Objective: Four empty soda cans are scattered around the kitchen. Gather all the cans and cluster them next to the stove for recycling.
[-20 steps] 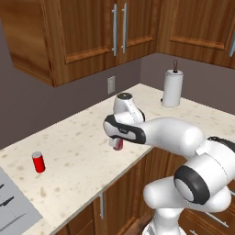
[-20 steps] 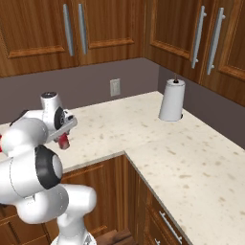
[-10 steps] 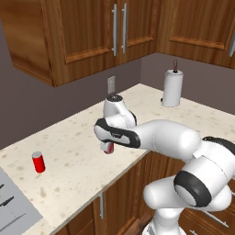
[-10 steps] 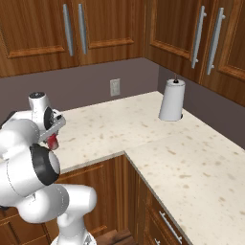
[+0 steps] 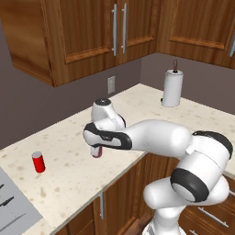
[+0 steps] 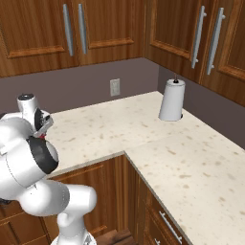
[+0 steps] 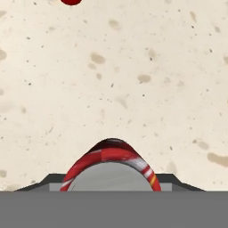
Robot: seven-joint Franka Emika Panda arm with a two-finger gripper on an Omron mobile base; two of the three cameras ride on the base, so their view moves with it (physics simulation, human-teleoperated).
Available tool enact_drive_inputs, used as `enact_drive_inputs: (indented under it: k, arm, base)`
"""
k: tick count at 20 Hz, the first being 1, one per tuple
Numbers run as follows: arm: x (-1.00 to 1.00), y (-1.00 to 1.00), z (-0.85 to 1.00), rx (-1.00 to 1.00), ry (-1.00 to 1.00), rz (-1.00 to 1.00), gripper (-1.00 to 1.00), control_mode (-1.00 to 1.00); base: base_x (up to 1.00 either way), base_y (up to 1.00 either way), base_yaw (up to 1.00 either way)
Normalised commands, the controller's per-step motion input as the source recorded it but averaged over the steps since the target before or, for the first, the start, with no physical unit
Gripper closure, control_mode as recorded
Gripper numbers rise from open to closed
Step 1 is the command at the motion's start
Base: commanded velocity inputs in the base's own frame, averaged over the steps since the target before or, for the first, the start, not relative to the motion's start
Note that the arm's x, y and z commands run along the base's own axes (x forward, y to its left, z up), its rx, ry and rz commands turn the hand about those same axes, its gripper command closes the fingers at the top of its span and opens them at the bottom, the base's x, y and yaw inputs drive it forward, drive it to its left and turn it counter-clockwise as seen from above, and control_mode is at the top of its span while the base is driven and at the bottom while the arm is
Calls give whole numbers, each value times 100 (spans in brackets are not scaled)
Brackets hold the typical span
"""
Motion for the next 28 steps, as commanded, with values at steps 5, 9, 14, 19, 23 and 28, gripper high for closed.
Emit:
enact_drive_inputs:
  k: [5, 9, 14, 19, 23, 28]
  arm:
    - [-8, 54, -10, 0, 0, 16, 100, -100]
    - [-10, 54, -6, 0, 0, 15, 100, -100]
    - [-7, 45, -2, 0, 0, 13, 100, -100]
    - [-3, 41, 0, 0, 0, 13, 100, -100]
    - [0, 39, -2, 0, 0, 11, 100, -100]
    - [0, 40, -9, 0, 0, 10, 100, -100]
  base:
    - [0, 0, 0]
    - [0, 0, 0]
    - [0, 0, 0]
    - [0, 0, 0]
    - [0, 0, 0]
    - [0, 0, 0]
